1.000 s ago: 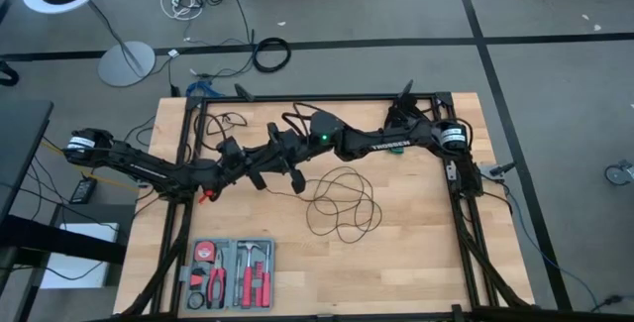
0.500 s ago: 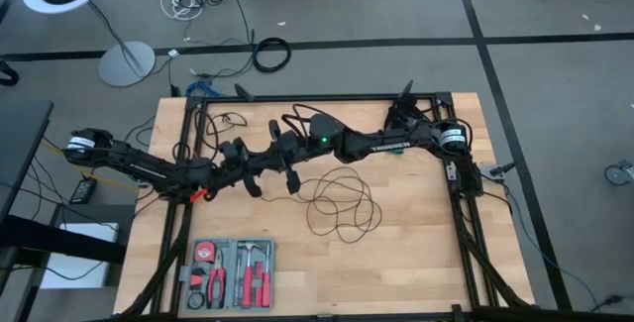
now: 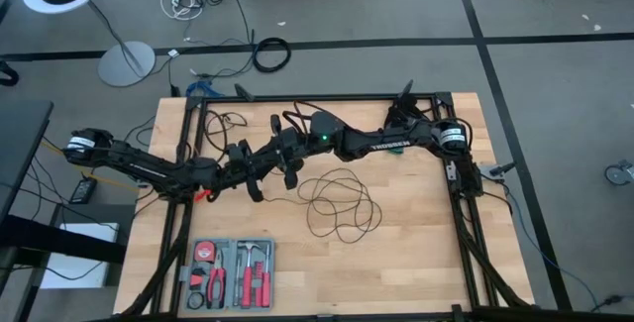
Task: Coil cords
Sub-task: Coil the black wire onto the black spool
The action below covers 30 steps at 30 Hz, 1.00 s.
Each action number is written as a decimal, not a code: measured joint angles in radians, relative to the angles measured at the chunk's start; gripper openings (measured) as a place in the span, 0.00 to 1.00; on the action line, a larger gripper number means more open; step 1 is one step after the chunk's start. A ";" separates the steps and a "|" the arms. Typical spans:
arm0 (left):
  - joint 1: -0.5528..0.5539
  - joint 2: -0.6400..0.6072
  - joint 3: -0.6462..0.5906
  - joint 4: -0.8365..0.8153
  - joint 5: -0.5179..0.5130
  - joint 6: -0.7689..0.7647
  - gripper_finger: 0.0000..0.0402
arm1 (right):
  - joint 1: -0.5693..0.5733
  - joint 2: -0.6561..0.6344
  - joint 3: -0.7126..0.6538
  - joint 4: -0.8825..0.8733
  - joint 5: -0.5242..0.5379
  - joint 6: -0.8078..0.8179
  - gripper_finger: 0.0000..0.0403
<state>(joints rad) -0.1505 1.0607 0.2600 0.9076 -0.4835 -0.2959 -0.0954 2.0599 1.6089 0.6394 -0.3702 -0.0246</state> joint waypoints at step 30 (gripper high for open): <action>0.000 -0.002 -0.002 -0.075 -0.024 0.060 0.00 | -0.068 -0.138 0.000 -0.523 -0.327 0.072 0.00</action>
<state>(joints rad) -0.1505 1.0584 0.2584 0.8322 -0.5072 -0.2363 -0.1632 1.9217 1.6085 0.1169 -0.6967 0.0473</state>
